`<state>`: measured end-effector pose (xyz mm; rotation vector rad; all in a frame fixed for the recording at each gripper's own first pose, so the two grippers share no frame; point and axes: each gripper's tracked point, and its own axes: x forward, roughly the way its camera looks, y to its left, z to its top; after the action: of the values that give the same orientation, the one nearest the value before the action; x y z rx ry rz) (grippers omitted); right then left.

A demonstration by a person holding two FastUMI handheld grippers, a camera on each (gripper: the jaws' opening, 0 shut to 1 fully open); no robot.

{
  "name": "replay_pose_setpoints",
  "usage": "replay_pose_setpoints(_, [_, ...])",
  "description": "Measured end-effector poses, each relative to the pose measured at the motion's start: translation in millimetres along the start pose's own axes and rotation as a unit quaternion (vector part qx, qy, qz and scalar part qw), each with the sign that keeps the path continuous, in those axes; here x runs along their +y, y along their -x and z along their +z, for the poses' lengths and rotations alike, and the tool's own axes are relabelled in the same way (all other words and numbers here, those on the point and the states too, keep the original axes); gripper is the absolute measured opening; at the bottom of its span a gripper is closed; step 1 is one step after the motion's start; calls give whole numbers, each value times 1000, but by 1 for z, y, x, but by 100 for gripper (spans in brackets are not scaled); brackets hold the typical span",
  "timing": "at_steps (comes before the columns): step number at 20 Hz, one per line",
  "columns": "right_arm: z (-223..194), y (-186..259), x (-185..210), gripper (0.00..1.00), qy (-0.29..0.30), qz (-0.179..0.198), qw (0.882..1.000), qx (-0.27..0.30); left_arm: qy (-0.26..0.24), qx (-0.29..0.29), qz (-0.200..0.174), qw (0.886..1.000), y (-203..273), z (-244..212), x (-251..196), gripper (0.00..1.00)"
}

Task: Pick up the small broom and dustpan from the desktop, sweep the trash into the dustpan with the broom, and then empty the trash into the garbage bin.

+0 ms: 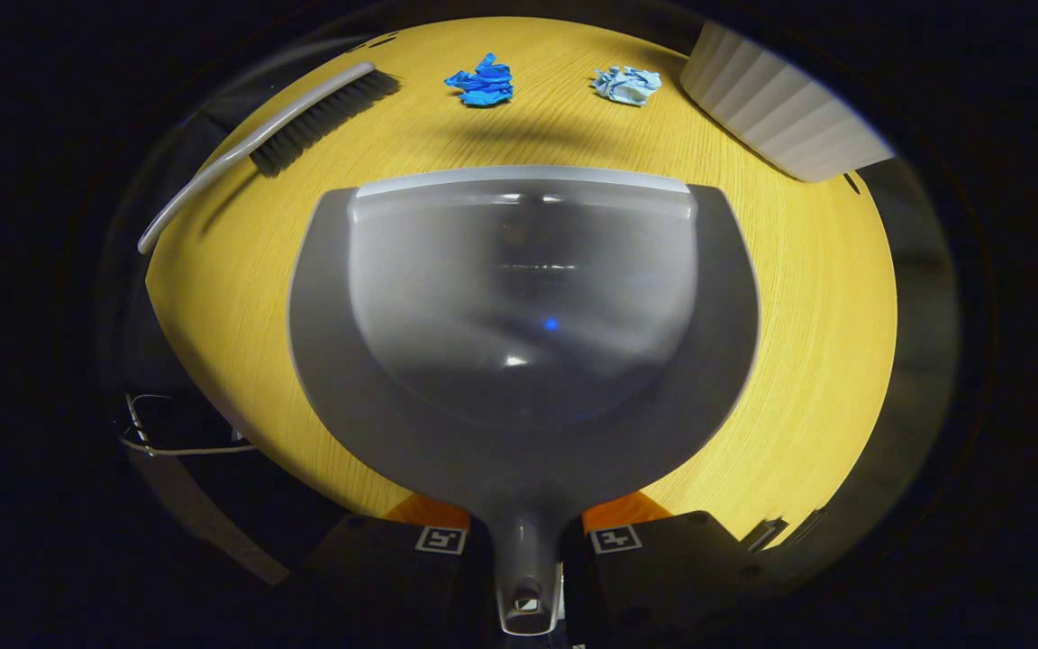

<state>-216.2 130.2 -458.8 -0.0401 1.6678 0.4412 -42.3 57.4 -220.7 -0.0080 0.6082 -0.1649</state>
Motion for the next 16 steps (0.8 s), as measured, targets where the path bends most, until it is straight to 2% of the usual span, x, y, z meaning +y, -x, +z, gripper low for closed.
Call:
replay_pose_setpoints(2, [0,0,0,35,1,1,1000,0,-18,89,-27,995,-14,-43,-4,94])
replay_pose_setpoints(3, [1,0,0,35,1,2,1000,-1,-24,143,-35,989,-20,-68,-6,94])
replay_pose_setpoints(5, [1,0,0,34,3,3,1000,-3,-19,238,-50,970,-32,-111,-12,94])
replay_pose_setpoints(7, [1,0,0,35,4,5,1000,-1,-3,304,-60,951,-44,-143,-17,93])
replay_pose_setpoints(10, [2,0,0,34,3,5,1000,-2,1,369,-69,927,-66,-177,-26,87])
replay_pose_setpoints(14, [3,2,-1,34,-8,3,1000,-7,-24,430,-57,901,-83,-210,-23,84])
replay_pose_setpoints(16, [3,2,-1,34,-10,5,1000,-5,-41,448,-50,892,-88,-223,-18,83])
